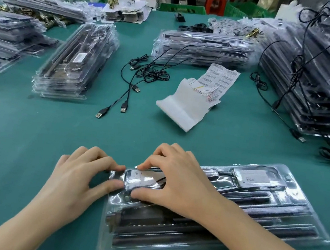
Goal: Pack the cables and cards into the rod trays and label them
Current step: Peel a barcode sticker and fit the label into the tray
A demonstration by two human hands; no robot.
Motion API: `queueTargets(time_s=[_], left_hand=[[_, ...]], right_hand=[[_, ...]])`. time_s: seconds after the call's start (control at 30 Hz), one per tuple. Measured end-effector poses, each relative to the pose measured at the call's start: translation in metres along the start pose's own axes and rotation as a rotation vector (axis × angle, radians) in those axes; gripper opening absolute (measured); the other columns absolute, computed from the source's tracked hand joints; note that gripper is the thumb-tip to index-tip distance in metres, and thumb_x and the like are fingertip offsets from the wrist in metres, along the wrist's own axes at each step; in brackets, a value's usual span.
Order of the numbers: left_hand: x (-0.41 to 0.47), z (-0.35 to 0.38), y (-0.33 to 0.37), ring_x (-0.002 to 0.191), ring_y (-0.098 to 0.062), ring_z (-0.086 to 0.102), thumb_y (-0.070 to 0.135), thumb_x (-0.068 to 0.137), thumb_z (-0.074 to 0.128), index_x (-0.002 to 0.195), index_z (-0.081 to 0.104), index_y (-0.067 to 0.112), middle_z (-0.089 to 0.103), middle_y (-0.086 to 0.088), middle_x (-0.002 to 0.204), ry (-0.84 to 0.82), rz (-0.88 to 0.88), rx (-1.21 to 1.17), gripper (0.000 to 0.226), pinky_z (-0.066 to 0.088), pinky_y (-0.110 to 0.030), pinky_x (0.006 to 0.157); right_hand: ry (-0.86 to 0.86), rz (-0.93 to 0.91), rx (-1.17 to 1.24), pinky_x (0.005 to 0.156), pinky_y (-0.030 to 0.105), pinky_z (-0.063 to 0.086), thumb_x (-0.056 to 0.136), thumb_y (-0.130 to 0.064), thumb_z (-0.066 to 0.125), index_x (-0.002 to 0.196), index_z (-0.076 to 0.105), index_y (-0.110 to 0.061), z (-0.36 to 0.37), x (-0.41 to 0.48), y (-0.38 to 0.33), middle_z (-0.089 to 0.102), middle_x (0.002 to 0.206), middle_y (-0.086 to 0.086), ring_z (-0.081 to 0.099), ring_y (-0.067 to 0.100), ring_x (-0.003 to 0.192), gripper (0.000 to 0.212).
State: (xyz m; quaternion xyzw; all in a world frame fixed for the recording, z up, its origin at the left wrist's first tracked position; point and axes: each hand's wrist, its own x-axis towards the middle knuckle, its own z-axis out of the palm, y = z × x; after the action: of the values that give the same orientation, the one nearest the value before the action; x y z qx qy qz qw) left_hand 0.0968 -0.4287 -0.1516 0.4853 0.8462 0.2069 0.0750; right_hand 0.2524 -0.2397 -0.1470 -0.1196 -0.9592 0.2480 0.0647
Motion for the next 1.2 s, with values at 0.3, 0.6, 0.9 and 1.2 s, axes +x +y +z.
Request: queueTargets(time_s=[0.3,0.6,0.9,1.2], left_hand=[[0.013,-0.019,-0.003,0.116,0.003,0.04,0.092,0.072,0.043,0.111,0.062,0.052,0.048,0.032,0.119,-0.195,0.132,0.085,0.059,0.033,-0.03,0.093],[0.032,-0.023,0.004,0.109,0.002,0.046,0.078,0.067,0.074,0.111,0.058,0.047,0.053,0.023,0.108,-0.361,0.096,-0.019,0.056,0.041,-0.03,0.099],[0.052,-0.032,0.017,0.11,0.006,0.043,0.059,0.07,0.084,0.107,0.054,0.043,0.051,0.02,0.108,-0.558,0.07,0.042,0.05,0.038,-0.015,0.095],[0.045,-0.033,0.012,0.088,-0.007,0.064,0.04,0.065,0.095,0.099,0.061,0.037,0.068,0.011,0.093,-0.524,0.051,-0.27,0.048,0.048,-0.022,0.078]], right_hand=[[-0.03,0.024,-0.051,0.098,0.037,0.035,0.076,-0.081,0.059,0.122,0.062,-0.043,0.0,0.001,-0.001,0.043,0.108,-0.017,0.038,0.006,0.107,0.059],[-0.197,0.148,-0.045,0.088,0.041,0.048,0.09,-0.065,0.058,0.101,0.062,-0.024,-0.021,0.022,-0.001,0.06,0.099,-0.006,0.053,0.018,0.102,0.042],[-0.572,0.108,-0.257,0.053,0.032,0.035,0.092,-0.063,0.06,0.063,0.047,-0.012,-0.047,0.049,-0.014,0.047,0.063,0.001,0.045,0.018,0.059,0.06],[-0.56,0.095,-0.019,0.064,0.029,0.038,0.09,-0.06,0.064,0.117,0.066,-0.009,-0.051,0.04,-0.003,0.068,0.097,0.003,0.062,0.017,0.085,0.057]])
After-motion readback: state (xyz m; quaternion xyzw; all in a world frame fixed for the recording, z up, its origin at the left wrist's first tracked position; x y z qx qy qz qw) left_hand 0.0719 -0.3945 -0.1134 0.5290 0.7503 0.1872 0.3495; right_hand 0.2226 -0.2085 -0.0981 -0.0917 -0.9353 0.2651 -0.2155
